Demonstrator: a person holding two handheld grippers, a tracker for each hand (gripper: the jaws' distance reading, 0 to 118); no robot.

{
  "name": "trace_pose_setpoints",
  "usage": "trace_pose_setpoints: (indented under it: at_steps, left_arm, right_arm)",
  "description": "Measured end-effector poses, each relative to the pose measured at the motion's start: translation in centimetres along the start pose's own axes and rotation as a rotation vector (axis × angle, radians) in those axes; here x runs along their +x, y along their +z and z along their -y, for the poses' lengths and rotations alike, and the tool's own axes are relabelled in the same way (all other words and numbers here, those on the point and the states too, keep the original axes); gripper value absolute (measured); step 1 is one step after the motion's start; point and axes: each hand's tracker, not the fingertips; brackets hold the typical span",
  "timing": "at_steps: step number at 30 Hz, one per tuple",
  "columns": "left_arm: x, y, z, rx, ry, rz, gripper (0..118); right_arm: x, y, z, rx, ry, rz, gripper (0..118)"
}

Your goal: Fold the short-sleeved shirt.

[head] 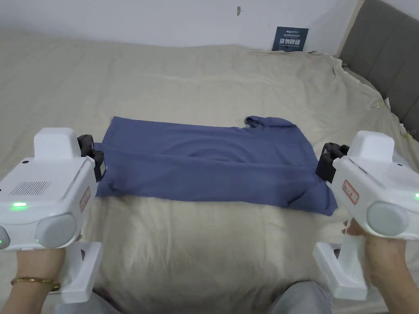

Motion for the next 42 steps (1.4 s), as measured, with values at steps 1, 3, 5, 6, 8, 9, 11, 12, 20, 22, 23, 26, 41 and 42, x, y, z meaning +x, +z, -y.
trace_pose_setpoints:
  at_steps: [1,3,5,6,8,9,11,12,20,22,23,26,41,42]
  left_arm:
    - [0.1,-0.1,0.0,-0.003,0.002,0.001,0]
    - [0.2,-0.4,-0.1,-0.006,0.006,0.007,0]
    - [0.4,-0.7,-0.2,-0.009,0.005,0.011,0]
    - [0.5,-0.8,-0.2,-0.011,0.005,0.014,0]
    - [0.6,-1.2,-0.2,-0.016,0.001,0.02,0]
    - [0.7,-1.4,-0.2,-0.018,-0.001,0.02,0]
    - [0.9,-1.7,-0.3,-0.025,-0.001,0.026,0]
    - [0.9,-1.9,-0.3,-0.027,0.0,0.029,0]
    - [1.1,-3.9,0.1,-0.06,0.019,0.021,0]
    - [1.2,-4.3,0.2,-0.069,0.022,0.02,0]
    - [1.3,-4.5,0.3,-0.073,0.024,0.018,0]
    - [1.6,-4.9,0.4,-0.085,0.02,0.016,0]
    - [0.2,-10.0,0.3,-0.34,0.105,0.037,45]
    - [-0.4,-10.9,-0.1,-0.369,0.134,0.053,64]
  right_arm:
    - [0.3,-0.8,-0.3,-0.029,0.001,0.005,0]
    - [1.6,-3.2,-0.8,-0.105,-0.01,0.01,0]
    - [2.6,-5.2,-1.4,-0.186,-0.001,0.023,0]
    - [3.1,-6.0,-1.9,-0.217,-0.01,0.037,0]
    - [4.3,-7.9,-2.4,-0.297,-0.053,0.062,9]
    - [4.9,-9.0,-2.6,-0.35,-0.07,0.062,22]
    - [5.9,-10.0,-2.5,-0.439,-0.094,0.066,69]
    - [6.5,-11.0,-2.3,-0.472,-0.097,0.074,86]
    - [9.4,-16.0,2.8,-0.757,-0.125,0.186,99]
    - [9.4,-15.9,4.0,-0.805,-0.161,0.201,99]
    - [9.5,-16.1,4.7,-0.814,-0.167,0.216,99]
    - [8.9,-15.3,5.7,-0.828,-0.156,0.225,97]
    - [8.9,-17.5,6.4,-0.793,-0.151,0.181,5]
    - [9.3,-17.5,6.5,-0.786,-0.185,0.182,5]
